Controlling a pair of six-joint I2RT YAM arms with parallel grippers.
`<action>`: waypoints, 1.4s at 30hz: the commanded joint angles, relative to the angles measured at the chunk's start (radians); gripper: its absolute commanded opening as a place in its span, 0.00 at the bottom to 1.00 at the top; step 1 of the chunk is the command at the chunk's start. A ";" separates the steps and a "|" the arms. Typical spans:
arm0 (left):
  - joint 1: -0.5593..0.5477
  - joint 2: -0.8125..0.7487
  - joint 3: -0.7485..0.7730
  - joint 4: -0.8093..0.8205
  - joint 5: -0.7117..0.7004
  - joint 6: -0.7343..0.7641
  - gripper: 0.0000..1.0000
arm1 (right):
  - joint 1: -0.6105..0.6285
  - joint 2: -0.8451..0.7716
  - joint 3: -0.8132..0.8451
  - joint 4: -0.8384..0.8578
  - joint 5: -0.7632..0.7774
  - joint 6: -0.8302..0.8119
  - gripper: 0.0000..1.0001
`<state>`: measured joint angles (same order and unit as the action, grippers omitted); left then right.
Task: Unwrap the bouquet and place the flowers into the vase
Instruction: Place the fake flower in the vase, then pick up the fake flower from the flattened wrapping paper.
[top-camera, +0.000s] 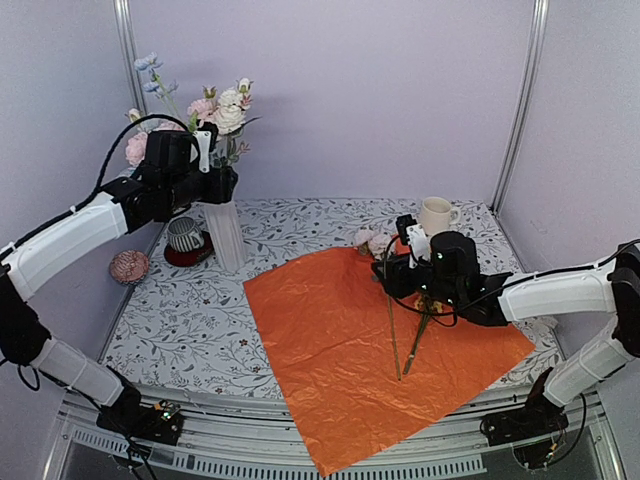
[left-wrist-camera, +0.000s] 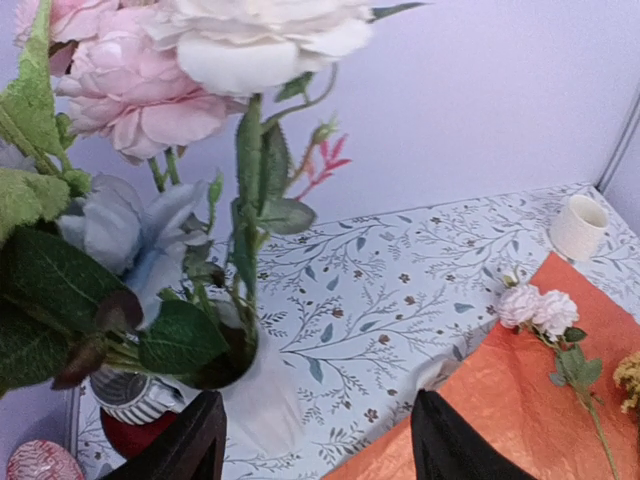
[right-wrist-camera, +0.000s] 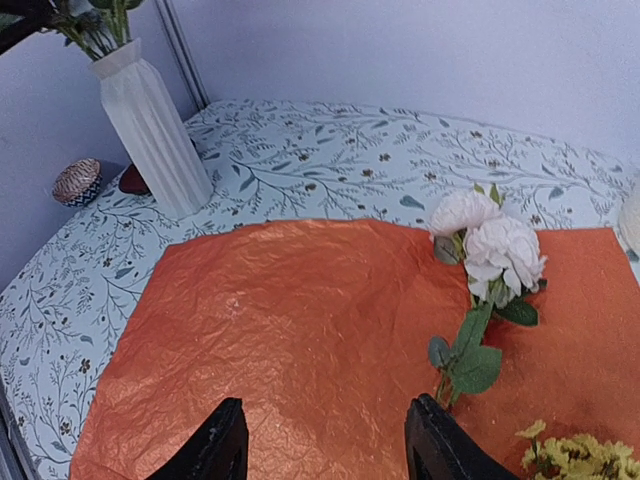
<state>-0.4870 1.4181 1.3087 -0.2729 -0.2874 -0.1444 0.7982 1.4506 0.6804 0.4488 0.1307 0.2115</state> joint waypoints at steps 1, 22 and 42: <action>-0.061 -0.068 -0.046 -0.033 0.075 -0.042 0.65 | -0.001 0.009 0.068 -0.252 0.080 0.152 0.56; -0.391 -0.046 -0.272 0.185 0.152 -0.214 0.85 | 0.000 0.306 0.338 -0.775 0.102 0.482 0.47; -0.383 -0.068 -0.333 0.158 0.056 -0.204 0.98 | 0.000 0.497 0.509 -0.938 0.143 0.531 0.33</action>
<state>-0.8639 1.3586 0.9768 -0.1009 -0.2134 -0.3637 0.7982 1.9110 1.1641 -0.4339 0.2310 0.7189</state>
